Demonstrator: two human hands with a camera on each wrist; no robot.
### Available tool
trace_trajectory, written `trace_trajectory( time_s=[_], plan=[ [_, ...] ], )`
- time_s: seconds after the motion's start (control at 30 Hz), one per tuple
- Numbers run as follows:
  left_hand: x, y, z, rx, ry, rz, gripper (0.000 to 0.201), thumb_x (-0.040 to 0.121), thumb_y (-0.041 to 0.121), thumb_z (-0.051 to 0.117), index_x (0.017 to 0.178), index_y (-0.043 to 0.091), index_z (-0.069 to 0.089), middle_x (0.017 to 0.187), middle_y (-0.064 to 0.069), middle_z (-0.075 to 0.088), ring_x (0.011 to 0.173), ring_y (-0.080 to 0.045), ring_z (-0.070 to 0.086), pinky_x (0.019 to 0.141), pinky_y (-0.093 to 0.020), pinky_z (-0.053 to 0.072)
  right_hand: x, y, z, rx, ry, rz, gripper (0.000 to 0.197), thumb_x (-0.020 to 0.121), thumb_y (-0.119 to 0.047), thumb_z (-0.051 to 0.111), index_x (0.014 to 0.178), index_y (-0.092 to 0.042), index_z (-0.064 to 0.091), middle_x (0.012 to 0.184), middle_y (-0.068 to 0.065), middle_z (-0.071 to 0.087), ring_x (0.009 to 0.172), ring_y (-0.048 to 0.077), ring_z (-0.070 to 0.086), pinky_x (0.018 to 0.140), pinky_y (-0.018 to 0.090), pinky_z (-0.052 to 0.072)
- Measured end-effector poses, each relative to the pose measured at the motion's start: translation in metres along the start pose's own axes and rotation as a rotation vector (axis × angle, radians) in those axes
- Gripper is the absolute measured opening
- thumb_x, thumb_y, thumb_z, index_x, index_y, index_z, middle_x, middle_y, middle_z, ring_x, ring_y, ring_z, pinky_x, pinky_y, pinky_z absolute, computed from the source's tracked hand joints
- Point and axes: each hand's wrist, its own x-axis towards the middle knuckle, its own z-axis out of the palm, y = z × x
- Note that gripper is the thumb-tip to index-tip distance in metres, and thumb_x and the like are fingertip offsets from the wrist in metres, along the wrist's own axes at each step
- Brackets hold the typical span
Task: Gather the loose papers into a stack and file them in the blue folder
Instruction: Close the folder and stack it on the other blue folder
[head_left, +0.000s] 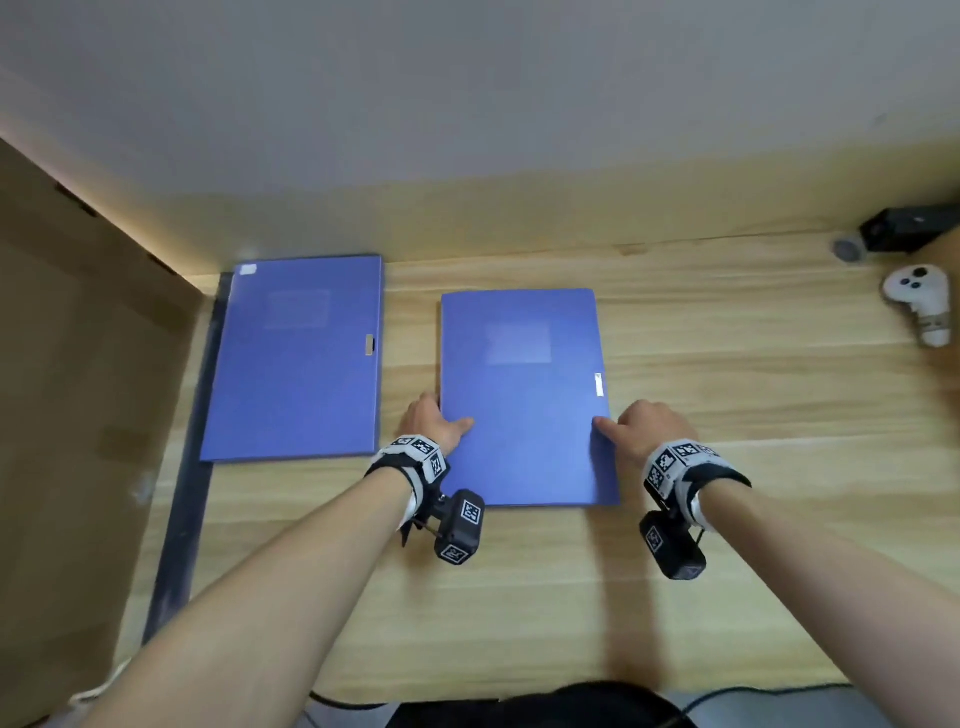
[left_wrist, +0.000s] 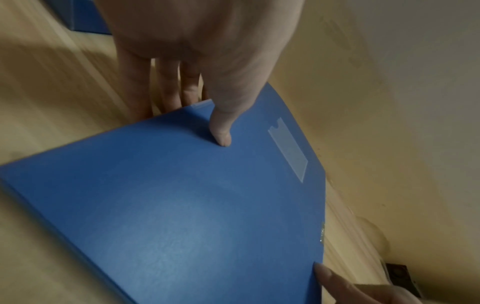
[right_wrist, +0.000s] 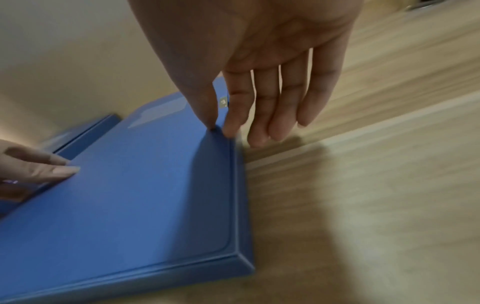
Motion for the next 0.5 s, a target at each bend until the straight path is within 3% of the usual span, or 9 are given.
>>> trace_trajectory(
  time_s=[0.07,0.2,0.3,0.37,0.5],
  plan=[
    [0.001,-0.001,0.001,-0.002,0.009,-0.003,0.052,0.076,0.033,0.079,0.118,0.011,0.058,0.118,-0.006,0.069,0.101,-0.03,0.068,0.085,-0.041,0.057,0.007,0.003,-0.001,-0.023,-0.019,-0.014,0.049,0.085,-0.055,0.052,0.071,-0.011,0.063,0.073,0.006,0.064,0.072,0.03,0.062,0.06,0.032,0.042],
    [0.003,0.0,0.002,-0.026,0.014,-0.017,0.052,0.077,0.029,0.081,0.12,0.013,0.056,0.121,-0.005,0.067,0.105,-0.029,0.067,0.088,-0.04,0.055,0.023,-0.001,-0.001,0.177,0.021,-0.093,0.033,0.084,-0.047,0.062,0.103,-0.02,0.064,0.096,0.001,0.067,0.094,0.03,0.065,0.079,0.037,0.051],
    [0.002,-0.001,0.004,-0.052,0.031,-0.026,0.052,0.077,0.027,0.081,0.12,0.013,0.056,0.121,-0.005,0.067,0.104,-0.028,0.067,0.087,-0.039,0.055,0.027,-0.007,0.005,0.241,0.085,-0.137,0.028,0.084,-0.044,0.061,0.085,-0.016,0.063,0.087,0.004,0.068,0.083,0.033,0.063,0.069,0.036,0.049],
    [0.003,0.001,0.008,-0.048,0.046,-0.026,0.051,0.077,0.026,0.081,0.119,0.013,0.056,0.12,-0.006,0.067,0.104,-0.028,0.066,0.088,-0.04,0.055,0.029,-0.009,0.008,0.224,0.123,-0.122,0.035,0.087,-0.044,0.059,0.073,-0.012,0.056,0.079,0.008,0.064,0.073,0.032,0.058,0.062,0.034,0.042],
    [0.003,0.004,0.011,-0.065,0.057,-0.043,0.047,0.077,0.025,0.08,0.116,0.015,0.057,0.115,-0.003,0.068,0.1,-0.028,0.067,0.086,-0.041,0.056,0.034,-0.017,0.0,0.179,0.104,-0.113,0.043,0.091,-0.044,0.057,0.061,-0.013,0.053,0.065,0.008,0.055,0.07,0.034,0.054,0.061,0.032,0.036]
  ],
)
